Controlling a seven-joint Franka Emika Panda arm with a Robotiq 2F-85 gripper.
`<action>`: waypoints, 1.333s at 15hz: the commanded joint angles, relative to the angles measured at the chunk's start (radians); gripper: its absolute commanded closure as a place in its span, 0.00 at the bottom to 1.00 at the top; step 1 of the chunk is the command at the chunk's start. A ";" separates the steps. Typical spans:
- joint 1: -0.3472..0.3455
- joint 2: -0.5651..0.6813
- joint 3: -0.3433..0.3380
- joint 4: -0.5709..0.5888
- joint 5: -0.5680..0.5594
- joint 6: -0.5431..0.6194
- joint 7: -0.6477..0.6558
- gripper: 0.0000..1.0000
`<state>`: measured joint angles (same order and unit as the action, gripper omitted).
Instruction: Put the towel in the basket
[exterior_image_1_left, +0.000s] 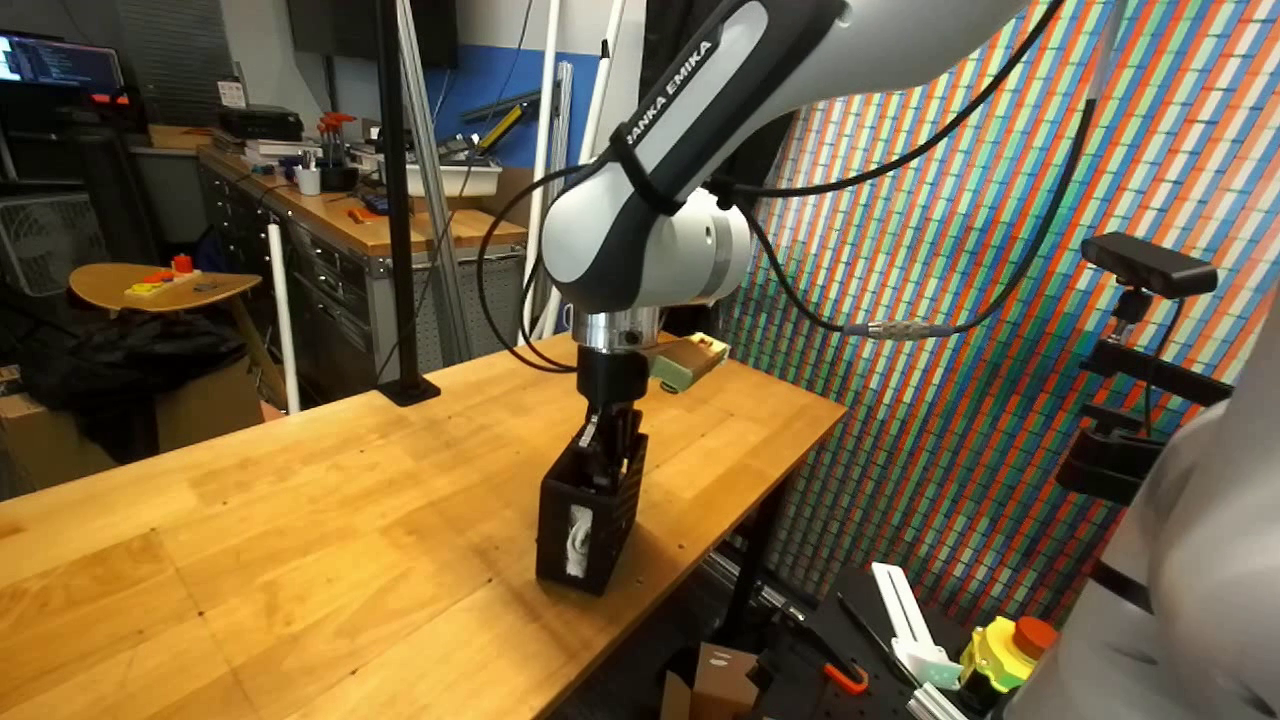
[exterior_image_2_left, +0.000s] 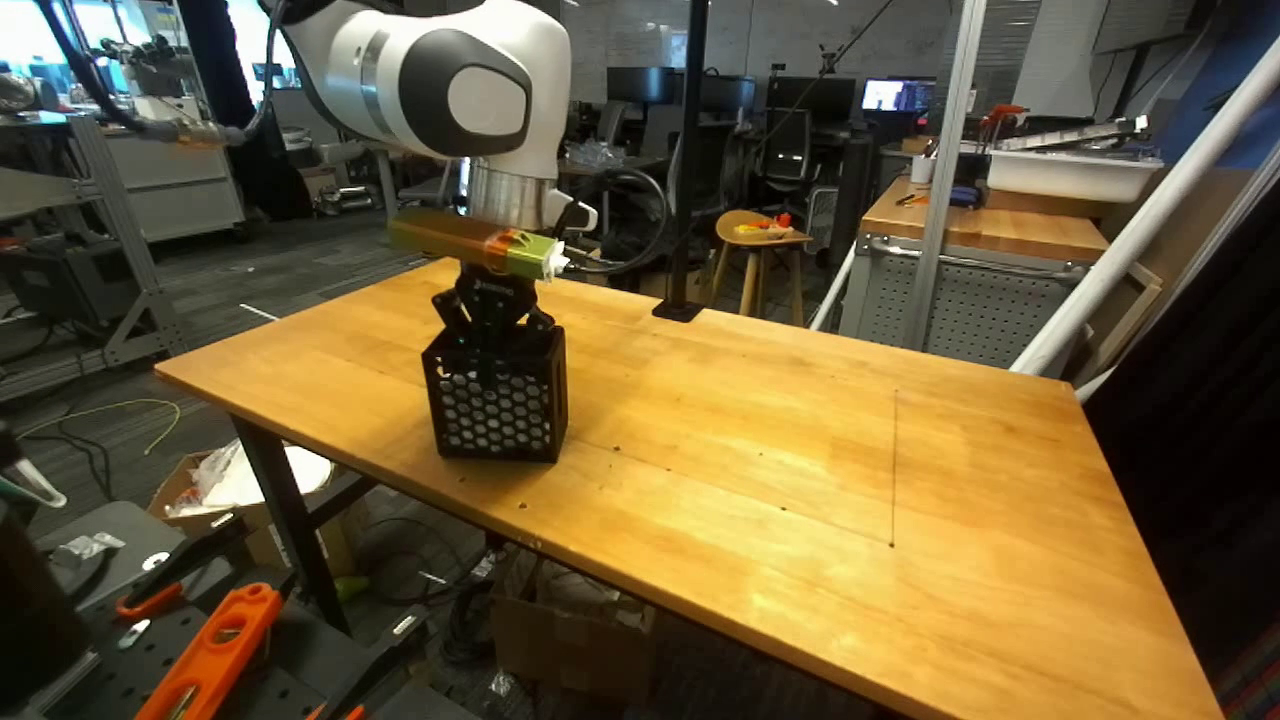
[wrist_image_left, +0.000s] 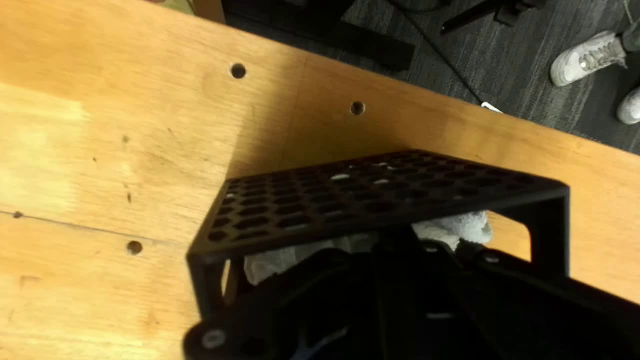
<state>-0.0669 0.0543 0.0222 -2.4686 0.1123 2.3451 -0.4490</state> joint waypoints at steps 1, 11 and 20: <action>0.011 -0.156 -0.024 -0.059 -0.075 -0.086 0.054 1.00; 0.014 -0.453 -0.041 -0.080 -0.120 -0.282 0.203 1.00; 0.023 -0.630 -0.029 -0.101 -0.114 -0.373 0.343 1.00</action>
<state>-0.0617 -0.5053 -0.0066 -2.5484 0.0068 1.9899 -0.1628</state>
